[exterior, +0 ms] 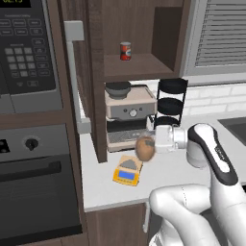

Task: Pick the honey bottle and place it on the digital scale for weighing, and close the cabinet.

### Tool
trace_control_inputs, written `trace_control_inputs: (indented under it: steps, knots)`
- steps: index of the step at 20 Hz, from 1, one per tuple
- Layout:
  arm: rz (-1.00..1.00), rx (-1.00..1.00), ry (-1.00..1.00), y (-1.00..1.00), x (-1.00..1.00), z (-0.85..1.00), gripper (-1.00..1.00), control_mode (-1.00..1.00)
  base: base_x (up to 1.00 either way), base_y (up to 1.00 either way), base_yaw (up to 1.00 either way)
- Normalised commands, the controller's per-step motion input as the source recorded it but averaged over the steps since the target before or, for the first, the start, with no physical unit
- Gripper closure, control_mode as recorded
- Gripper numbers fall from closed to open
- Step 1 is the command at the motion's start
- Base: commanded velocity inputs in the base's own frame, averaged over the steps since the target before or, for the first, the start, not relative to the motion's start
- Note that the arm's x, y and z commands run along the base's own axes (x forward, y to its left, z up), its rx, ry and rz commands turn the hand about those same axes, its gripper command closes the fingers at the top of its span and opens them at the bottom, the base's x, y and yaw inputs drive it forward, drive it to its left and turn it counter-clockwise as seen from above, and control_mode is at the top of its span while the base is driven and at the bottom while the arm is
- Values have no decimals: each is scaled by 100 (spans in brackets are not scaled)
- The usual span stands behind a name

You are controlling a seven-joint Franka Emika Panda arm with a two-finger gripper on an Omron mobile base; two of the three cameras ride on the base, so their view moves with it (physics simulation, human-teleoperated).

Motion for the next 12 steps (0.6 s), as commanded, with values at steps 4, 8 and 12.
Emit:
trace_control_inputs:
  steps: [4, 8, 12]
  knots:
    - [3, 0, 0, 29, 19, -42, 100, -100, 0, 0, 0]
    - [4, 0, 0, 26, 21, -34, 100, -100, 0, 0, 0]
    - [0, 0, 0, 14, 25, -36, 100, -100, 0, 0, 0]
